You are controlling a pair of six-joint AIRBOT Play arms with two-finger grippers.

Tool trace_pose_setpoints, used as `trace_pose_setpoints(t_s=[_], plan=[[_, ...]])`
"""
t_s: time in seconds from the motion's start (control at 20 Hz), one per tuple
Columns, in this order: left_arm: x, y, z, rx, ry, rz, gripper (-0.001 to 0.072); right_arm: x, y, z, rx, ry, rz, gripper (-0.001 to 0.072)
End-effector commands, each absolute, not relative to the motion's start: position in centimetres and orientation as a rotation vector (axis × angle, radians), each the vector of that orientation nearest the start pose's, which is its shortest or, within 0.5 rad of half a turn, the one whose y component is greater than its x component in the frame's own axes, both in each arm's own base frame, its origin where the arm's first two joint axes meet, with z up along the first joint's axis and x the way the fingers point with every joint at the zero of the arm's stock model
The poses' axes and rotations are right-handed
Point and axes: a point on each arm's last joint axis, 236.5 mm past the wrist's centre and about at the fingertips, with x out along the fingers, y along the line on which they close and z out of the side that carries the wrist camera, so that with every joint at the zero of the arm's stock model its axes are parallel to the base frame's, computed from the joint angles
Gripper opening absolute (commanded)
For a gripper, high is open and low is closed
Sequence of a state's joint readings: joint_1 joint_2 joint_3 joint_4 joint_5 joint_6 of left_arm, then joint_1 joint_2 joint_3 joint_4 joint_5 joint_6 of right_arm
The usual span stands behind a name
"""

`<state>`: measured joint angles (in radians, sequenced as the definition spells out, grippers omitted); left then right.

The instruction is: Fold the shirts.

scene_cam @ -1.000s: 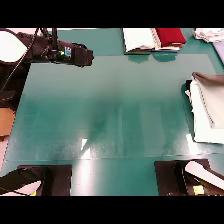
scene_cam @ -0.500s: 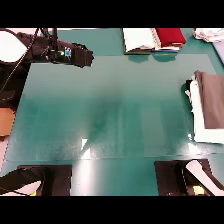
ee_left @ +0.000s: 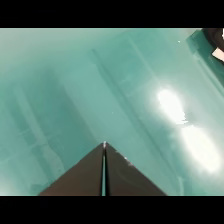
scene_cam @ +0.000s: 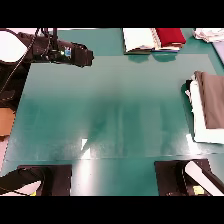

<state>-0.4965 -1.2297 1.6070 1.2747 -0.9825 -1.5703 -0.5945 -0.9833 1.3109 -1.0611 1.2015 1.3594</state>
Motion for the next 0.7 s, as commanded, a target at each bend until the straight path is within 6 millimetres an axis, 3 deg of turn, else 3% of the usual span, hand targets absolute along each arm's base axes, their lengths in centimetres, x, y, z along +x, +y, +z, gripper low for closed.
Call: trace_pose_setpoints(t_s=[0.0, 0.1, 0.15, 0.3, 0.35, 0.5, 0.65], plan=[[39.0, -27.6, 25.1, -0.082, 0.646, -0.668, 0.0029, 39.7, 1.3, 22.6, 0.299, 0.721, 0.231, 0.0624], [39.0, -27.6, 25.1, -0.082, 0.646, -0.668, 0.0029, 40.1, 8.0, 22.4, 0.24, 0.757, 0.394, 0.0622], [39.0, -27.6, 25.1, -0.082, 0.646, -0.668, 0.0029, 40.0, 10.8, 22.1, 0.215, 0.774, 0.461, 0.0573], [39.0, -27.6, 25.1, -0.082, 0.646, -0.668, 0.0029, 39.0, 17.8, 21.4, 0.149, 0.816, 0.624, 0.0073], [39.0, -27.6, 25.1, -0.082, 0.646, -0.668, 0.0029, 38.7, 19.3, 21.3, 0.137, 0.819, 0.656, 0.0016], [39.0, -27.6, 25.1, -0.082, 0.646, -0.668, 0.0029, 38.3, 21.9, 21.3, 0.121, 0.808, 0.707, 0.0015], [39.0, -27.6, 25.1, -0.082, 0.646, -0.668, 0.0029, 38.3, 22.2, 21.4, 0.121, 0.802, 0.713, 0.0015]])
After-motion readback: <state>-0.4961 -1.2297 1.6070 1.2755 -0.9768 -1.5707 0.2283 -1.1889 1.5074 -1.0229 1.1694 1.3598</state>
